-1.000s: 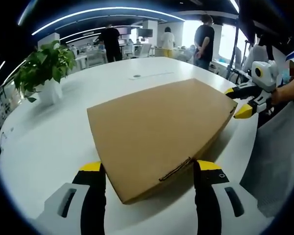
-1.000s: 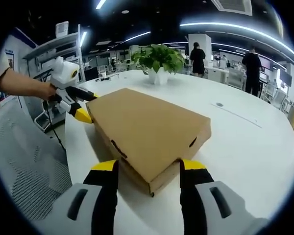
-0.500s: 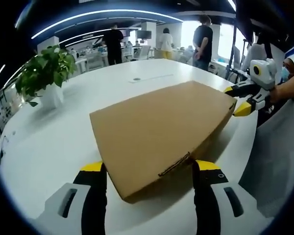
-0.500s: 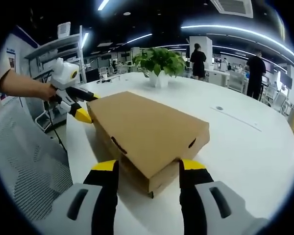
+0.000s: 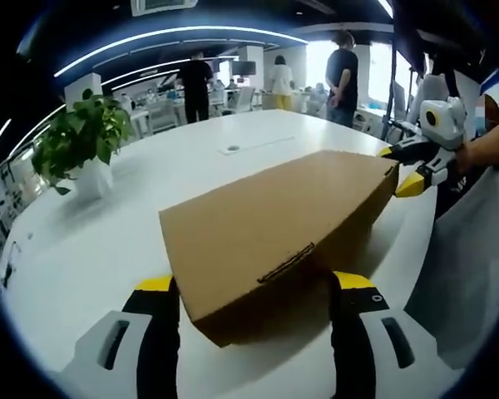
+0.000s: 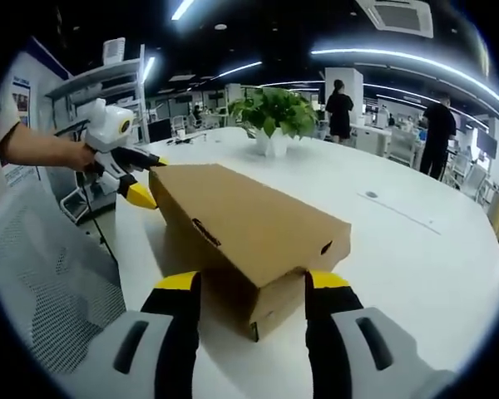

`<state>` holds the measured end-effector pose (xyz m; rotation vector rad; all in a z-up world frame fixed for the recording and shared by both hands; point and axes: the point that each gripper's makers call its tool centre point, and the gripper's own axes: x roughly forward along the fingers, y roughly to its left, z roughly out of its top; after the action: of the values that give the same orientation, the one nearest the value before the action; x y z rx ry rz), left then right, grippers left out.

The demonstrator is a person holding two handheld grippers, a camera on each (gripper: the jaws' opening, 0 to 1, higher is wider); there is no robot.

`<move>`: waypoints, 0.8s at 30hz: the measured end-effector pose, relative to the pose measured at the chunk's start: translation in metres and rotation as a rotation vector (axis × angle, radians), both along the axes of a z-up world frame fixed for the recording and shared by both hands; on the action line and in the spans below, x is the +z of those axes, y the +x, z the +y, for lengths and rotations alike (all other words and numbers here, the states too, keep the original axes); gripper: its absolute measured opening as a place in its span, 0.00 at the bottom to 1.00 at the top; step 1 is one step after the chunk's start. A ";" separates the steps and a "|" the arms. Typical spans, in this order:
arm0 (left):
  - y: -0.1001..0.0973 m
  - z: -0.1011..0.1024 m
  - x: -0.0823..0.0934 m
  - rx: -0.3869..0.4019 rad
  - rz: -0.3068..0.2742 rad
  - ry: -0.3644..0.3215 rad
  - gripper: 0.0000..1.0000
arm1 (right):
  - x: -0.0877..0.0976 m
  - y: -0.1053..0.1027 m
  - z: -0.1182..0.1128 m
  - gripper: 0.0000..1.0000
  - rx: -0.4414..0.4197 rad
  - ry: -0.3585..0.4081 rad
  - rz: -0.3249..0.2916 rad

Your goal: Operate the shoe box by opening the lid, removing the specified soft item, and placing it in the target area until the item is outside and the box remains undamaged.

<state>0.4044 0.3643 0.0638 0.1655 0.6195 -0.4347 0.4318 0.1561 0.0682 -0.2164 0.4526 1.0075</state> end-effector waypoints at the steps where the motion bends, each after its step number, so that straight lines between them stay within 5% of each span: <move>1: 0.001 0.000 0.002 0.004 -0.002 -0.009 0.75 | 0.002 0.001 0.000 0.47 -0.004 0.006 0.002; 24: 0.017 0.002 0.039 0.052 -0.113 -0.050 0.74 | 0.034 0.014 0.001 0.45 -0.001 -0.007 -0.073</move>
<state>0.4217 0.3664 0.1025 0.1247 0.5007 -0.3873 0.4461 0.1571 0.1022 -0.2583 0.3900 0.9939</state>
